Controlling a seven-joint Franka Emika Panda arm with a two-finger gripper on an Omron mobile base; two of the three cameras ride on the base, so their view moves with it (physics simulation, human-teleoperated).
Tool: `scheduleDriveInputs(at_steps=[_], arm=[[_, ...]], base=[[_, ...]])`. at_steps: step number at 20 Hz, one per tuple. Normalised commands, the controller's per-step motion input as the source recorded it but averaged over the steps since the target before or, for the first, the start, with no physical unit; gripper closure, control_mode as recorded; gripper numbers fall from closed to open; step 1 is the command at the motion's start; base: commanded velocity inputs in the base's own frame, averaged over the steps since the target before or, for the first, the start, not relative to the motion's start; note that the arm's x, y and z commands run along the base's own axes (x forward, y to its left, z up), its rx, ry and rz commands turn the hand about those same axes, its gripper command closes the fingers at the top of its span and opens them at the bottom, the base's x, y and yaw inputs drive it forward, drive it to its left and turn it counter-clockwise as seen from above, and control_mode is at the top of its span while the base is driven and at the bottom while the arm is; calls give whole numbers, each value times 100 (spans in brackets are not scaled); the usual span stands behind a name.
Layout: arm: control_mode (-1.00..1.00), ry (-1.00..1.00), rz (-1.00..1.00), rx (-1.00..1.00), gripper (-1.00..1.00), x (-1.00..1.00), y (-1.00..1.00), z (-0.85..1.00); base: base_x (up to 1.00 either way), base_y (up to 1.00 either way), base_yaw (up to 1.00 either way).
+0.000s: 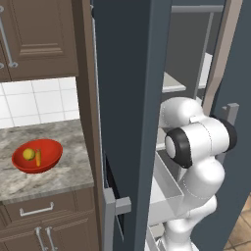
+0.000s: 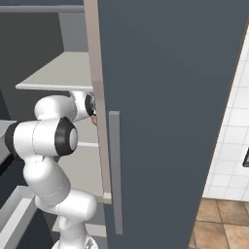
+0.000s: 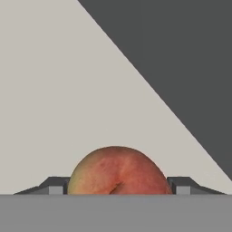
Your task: Take the lemon, peach, and carrot from the freezer and place them in the bowl on the counter.
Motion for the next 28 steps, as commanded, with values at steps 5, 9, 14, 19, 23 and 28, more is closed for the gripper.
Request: scheduleDriveInputs(at_steps=[5,9,14,19,23,28], arm=[[-100,-14,0,0,100,-16,0,-46],[-100,-27,0,0,100,-15,0,-33],[-100,-28,3,0,100,-36,0,-14],[-100,-1,13,0,100,-75,0,10],[-100,6,25,0,100,-88,0,30],[-100,10,36,2,100,-65,-3,34]], base=[[0,0,0],[0,0,0],[0,0,0],[0,0,0],[0,0,0],[0,0,0]])
